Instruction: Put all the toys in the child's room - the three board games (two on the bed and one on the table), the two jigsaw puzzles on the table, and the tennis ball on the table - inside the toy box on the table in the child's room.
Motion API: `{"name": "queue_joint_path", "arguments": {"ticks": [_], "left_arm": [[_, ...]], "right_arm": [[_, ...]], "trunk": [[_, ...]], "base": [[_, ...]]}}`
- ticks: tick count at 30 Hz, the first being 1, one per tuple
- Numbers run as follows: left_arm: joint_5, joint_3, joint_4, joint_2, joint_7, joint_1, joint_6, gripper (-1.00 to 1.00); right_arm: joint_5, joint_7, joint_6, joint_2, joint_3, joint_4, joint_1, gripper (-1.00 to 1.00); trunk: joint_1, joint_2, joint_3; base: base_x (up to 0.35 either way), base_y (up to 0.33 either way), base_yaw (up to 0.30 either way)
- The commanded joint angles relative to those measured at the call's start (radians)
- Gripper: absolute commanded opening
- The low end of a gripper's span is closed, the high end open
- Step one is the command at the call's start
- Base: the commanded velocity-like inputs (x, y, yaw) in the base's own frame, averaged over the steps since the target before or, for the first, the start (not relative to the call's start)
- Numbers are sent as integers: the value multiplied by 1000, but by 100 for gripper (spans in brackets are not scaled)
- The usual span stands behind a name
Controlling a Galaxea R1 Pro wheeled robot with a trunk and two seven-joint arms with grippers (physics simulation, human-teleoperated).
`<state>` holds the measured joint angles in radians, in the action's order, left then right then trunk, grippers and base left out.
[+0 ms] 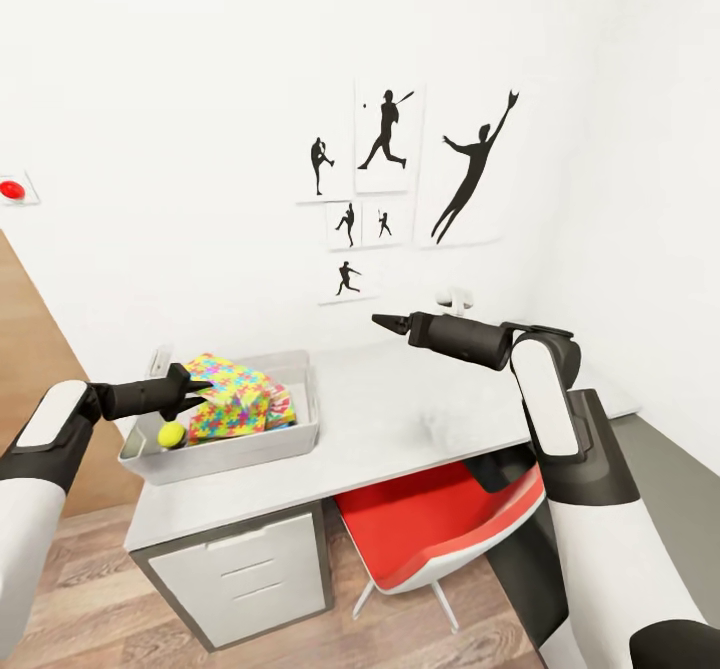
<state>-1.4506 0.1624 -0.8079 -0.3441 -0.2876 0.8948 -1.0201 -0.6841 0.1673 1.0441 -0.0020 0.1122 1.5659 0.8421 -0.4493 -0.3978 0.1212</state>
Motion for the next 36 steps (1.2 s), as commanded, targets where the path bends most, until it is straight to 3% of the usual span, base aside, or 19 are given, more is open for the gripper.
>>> {"name": "queue_joint_path", "arguments": {"ticks": [1,14,18,24,29,36], "left_arm": [[-10,4,0,0,-12,1,-3,-100],[-5,11,3,19,-31,1,-1,-100],[-4,12,4,35,-47,1,10,-100],[-12,17,6,46,-186,1,96,-100],[-67,17,7,48,-232,1,128,-100],[-97,17,7,48,-241,1,135,-100]], "right_arm": [[11,10,2,0,0,0,1,100],[11,7,-2,-1,0,0,0,100],[11,7,-3,-1,0,0,0,100],[11,7,-3,-1,-1,0,2,100],[11,8,-3,-1,-4,0,3,100],[11,7,-3,1,-5,1,3,100]], "trunk": [[-1,-2,2],[-1,-2,2],[-1,-2,2],[-1,-2,2],[-1,-2,2],[-1,-2,2]], "base": [[32,0,0],[65,-8,0],[48,-1,0],[9,0,0],[1,0,0],[0,0,0]]}}
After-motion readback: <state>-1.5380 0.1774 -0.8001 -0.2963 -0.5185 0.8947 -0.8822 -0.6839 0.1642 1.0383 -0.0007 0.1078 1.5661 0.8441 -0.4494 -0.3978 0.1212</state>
